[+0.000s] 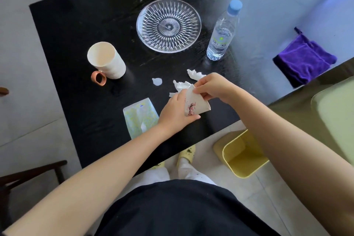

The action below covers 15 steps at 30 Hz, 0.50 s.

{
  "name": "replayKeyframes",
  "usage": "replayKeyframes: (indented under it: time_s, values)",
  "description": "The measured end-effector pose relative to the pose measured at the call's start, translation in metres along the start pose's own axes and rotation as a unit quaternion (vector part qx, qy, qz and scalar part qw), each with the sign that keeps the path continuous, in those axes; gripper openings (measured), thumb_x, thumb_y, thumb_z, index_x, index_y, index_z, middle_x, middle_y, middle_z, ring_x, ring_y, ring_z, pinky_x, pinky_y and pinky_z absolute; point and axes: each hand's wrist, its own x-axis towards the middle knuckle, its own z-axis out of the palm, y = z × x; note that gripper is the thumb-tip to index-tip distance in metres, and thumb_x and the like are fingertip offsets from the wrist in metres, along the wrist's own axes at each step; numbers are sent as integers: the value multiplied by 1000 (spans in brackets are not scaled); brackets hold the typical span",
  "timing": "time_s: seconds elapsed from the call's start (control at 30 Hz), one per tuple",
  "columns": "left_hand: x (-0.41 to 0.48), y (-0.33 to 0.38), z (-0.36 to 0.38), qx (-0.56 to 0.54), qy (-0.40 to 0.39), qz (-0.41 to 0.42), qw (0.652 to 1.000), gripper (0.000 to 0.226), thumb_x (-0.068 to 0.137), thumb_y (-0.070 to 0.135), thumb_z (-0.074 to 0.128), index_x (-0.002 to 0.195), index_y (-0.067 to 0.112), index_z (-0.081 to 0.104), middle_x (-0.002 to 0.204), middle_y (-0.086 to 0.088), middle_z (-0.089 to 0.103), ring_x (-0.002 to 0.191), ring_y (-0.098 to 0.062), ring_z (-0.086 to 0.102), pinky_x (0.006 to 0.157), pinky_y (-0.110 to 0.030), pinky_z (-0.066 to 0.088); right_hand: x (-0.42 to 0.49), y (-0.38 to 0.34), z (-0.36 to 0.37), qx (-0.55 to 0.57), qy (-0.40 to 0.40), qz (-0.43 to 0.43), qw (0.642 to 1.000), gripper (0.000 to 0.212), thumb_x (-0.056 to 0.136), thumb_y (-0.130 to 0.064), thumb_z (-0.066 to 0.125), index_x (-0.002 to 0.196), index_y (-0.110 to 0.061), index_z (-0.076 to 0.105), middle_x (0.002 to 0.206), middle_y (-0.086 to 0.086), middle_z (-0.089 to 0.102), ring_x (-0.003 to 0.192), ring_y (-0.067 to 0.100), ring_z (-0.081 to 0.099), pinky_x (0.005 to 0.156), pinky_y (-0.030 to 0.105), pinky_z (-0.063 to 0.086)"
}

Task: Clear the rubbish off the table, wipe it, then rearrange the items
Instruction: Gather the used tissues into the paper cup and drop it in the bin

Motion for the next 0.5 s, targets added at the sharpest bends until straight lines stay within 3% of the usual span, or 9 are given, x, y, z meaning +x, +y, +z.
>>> replayKeyframes:
  time_s: [0.17, 0.23, 0.33, 0.43, 0.5]
  values:
    - [2, 0, -21, -75, 57, -28, 995, 65, 66, 38, 78, 120, 20, 46, 113, 1, 53, 99, -15, 50, 72, -27, 39, -2, -30, -3, 8, -29, -79, 996, 9, 86, -13, 64, 79, -8, 68, 67, 2, 64, 54, 7, 62, 51, 15, 55]
    - [2, -5, -32, -123, 87, -49, 987, 60, 65, 37, 80, 114, 21, 50, 106, 7, 56, 95, -12, 53, 68, -21, 40, 5, -35, -3, 17, -3, -112, 994, 13, 88, -15, 58, 84, -8, 68, 69, 3, 66, 54, 7, 60, 54, 19, 55]
    - [-2, -19, -48, -201, 137, -98, 965, 61, 66, 30, 82, 118, 21, 51, 109, 7, 59, 98, -10, 55, 74, -17, 40, 21, -25, 2, -168, 68, -154, 971, 23, 89, -17, 52, 108, -12, 65, 94, 6, 68, 80, 17, 59, 70, 27, 50]
    - [-10, -35, -58, -254, 159, -137, 944, 64, 68, 28, 80, 124, 21, 49, 115, 7, 60, 103, -9, 56, 71, -10, 41, 32, 3, 19, -380, -10, -162, 911, 44, 90, -29, 55, 134, -25, 50, 131, 10, 54, 122, 28, 48, 101, 39, 40]
    - [-16, -43, -62, -272, 158, -146, 938, 65, 69, 29, 79, 126, 22, 48, 118, 5, 60, 107, -10, 56, 74, -12, 42, 34, 21, 35, -438, -72, -173, 879, 56, 89, -32, 58, 142, -28, 39, 140, 10, 43, 130, 32, 38, 107, 43, 35]
